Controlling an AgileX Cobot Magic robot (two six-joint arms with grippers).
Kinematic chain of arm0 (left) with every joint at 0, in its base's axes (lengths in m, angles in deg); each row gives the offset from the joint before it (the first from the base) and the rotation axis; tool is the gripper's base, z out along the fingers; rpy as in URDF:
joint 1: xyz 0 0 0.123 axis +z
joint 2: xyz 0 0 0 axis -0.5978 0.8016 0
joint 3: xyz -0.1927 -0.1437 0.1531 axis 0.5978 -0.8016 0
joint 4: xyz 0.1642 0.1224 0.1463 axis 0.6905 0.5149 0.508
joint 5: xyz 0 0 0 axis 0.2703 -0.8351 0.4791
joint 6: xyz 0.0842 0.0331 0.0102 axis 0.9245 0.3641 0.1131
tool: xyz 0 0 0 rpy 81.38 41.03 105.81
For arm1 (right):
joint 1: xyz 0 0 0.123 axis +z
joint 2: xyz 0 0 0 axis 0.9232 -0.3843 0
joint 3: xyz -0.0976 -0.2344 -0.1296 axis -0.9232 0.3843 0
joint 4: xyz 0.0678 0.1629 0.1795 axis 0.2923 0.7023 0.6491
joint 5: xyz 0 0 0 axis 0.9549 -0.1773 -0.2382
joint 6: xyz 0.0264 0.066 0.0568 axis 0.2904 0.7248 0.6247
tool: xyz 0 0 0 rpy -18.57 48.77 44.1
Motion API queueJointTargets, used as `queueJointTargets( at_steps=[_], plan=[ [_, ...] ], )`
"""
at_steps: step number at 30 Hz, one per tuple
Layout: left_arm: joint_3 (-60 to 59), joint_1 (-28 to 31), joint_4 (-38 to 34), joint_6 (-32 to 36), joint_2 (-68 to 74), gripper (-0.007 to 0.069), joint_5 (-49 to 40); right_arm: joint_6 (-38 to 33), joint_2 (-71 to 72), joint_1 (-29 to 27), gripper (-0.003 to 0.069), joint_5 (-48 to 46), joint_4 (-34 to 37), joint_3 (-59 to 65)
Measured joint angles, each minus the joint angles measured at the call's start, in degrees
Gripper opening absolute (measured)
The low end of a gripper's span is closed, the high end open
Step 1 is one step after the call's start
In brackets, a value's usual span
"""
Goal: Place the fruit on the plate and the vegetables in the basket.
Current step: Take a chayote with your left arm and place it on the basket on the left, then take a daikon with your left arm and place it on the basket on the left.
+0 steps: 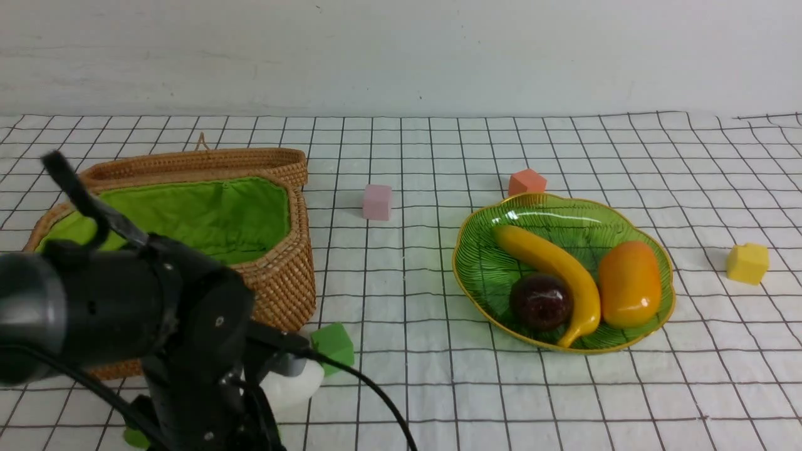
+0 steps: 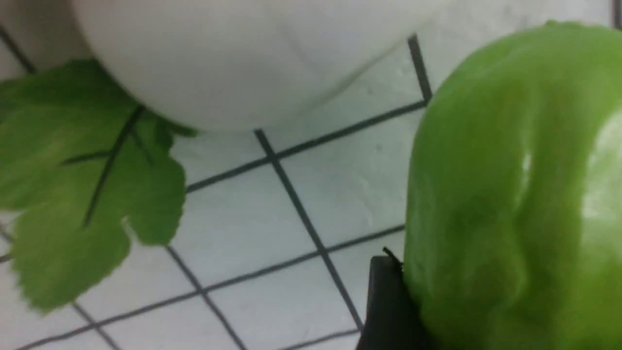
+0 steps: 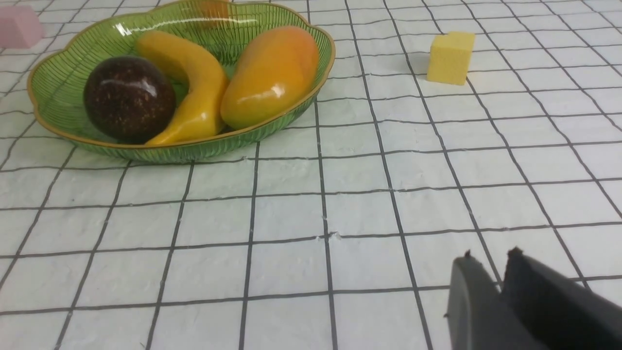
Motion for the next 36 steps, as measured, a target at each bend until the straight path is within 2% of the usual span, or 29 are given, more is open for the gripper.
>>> queueJointTargets(
  at_steps=[3, 5, 7, 8, 9, 10, 11, 12, 13, 14, 16, 20, 21, 23, 25, 28, 32, 34, 35, 36],
  plan=[
    [4.1, 0.0, 2.6, 0.0, -5.8, 0.0433, -3.1, 0.0, 0.0, 0.0, 0.0123, 0.0, 0.0, 0.0],
    [9.5, 0.7, 7.6, -1.7, -11.2, 0.0433, -3.5, 0.0, 0.0, 0.0, 0.0126, 0.0, 0.0, 0.0],
    [15.4, 3.8, 14.2, -6.3, -15.1, 0.0433, -1.3, 0.0, 0.0, 0.0, 0.0129, 0.0, 0.0, 0.0],
    [15.9, 4.2, 14.2, -6.9, -15.1, 0.0433, -1.3, 0.0, 0.0, 0.0, 0.0129, 0.0, 0.0, 0.0],
    [20.0, 7.6, 19.9, -11.7, -16.2, 0.0433, 1.7, 0.0, 0.0, 0.0, 0.0130, 0.0, 0.0, 0.0],
    [20.0, 8.1, 20.6, -12.4, -16.3, 0.0433, 2.1, 0.0, 0.0, 0.0, 0.0130, 0.0, 0.0, 0.0],
    [22.9, 12.2, 25.8, -17.3, -15.8, 0.0433, 5.1, 0.0, 0.0, 0.0, 0.0132, 0.0, 0.0, 0.0],
    [22.9, 12.6, 26.3, -17.8, -15.6, 0.0433, 5.4, 0.0, 0.0, 0.0, 0.0132, 0.0, 0.0, 0.0],
    [23.9, 15.8, 29.6, -21.6, -14.1, 0.0433, 7.9, 0.0, 0.0, 0.0, 0.0134, 0.0, 0.0, 0.0],
    [24.0, 16.2, 29.9, -21.6, -13.8, 0.0433, 8.1, 0.0, 0.0, 0.0, 0.0135, 0.0, 0.0, 0.0],
    [24.1, 19.4, 31.7, -26.3, -9.2, 0.0433, 10.1, 0.0, 0.0, 0.0, 0.0140, 0.0, 0.0, 0.0],
    [24.1, 20.2, 31.6, -32.3, -1.9, 0.0435, 10.3, 0.0, 0.0, 0.0, 0.0144, 0.0, 0.0, 0.0],
    [24.0, 20.2, 31.5, -33.5, -0.2, 0.0449, 10.6, 0.0, 0.0, 0.0, 0.0146, 0.0, 0.0, 0.0],
    [24.0, 20.2, 31.3, -34.4, 1.9, 0.0537, 10.6, 0.0, 0.0, 0.0, 0.0148, 0.0, 0.0, 0.0],
    [24.0, 20.2, 31.1, -34.6, 1.8, 0.0619, 9.8, 0.0, 0.0, 0.0, 0.0151, 0.0, 0.0, 0.0],
    [24.0, 19.9, 30.4, -33.4, 0.5, 0.0662, 8.1, 0.0, 0.0, 0.0, 0.0153, 0.0, 0.0, 0.0],
    [24.0, 16.5, 27.3, -23.6, -3.8, 0.0657, 2.9, 0.0, 0.0, 0.0, 0.0159, 0.0, 0.0, 0.0],
    [24.0, 13.3, 23.2, -15.8, -5.6, 0.0635, 0.5, 0.0, 0.0, 0.0, 0.0162, 0.0, 0.0, 0.0],
    [23.9, 10.1, 18.9, -9.3, -6.4, 0.0616, -1.6, 0.0, 0.0, 0.0, 0.0162, 0.0, 0.0, 0.0],
    [23.8, 9.7, 18.3, -8.6, -6.4, 0.0610, -1.7, 0.0, 0.0, 0.0, 0.0162, 0.0, 0.0, 0.0]
  ],
)
